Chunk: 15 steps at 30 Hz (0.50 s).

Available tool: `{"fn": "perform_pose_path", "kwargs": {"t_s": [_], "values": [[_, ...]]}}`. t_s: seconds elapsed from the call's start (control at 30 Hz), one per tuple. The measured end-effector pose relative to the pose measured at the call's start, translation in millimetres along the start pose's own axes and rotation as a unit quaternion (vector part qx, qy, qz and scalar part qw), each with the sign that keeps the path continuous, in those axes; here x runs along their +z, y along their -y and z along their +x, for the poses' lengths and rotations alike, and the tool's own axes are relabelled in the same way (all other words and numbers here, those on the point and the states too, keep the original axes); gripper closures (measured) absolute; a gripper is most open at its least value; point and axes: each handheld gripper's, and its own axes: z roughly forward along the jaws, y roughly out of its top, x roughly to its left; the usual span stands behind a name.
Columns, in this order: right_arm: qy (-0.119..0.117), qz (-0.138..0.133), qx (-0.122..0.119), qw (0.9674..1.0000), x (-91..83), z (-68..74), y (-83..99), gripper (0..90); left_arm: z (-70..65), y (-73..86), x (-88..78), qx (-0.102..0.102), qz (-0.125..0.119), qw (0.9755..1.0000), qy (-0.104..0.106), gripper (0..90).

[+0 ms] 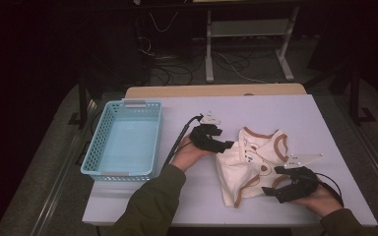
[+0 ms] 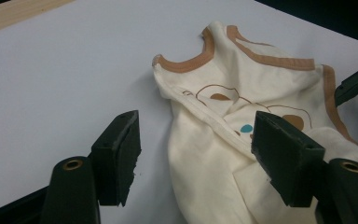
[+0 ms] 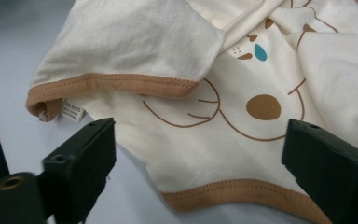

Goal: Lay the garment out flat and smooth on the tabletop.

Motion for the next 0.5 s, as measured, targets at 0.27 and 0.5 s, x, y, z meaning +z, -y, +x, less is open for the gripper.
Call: {"fn": "perform_pose_path", "kwargs": {"t_s": [0.27, 0.5], "values": [[0.004, -0.006, 0.0, 1.0, 0.7, -0.3, 0.6, 3.9, 6.1, -6.5, 21.7, 0.001, 0.014, 0.9998, 0.012, 43.0], [0.004, -0.006, 0.001, 1.0, 0.6, 0.1, 0.8, 3.9, 14.4, -12.1, 42.0, 0.002, 0.023, 0.9997, 0.011, 44.5]]}}
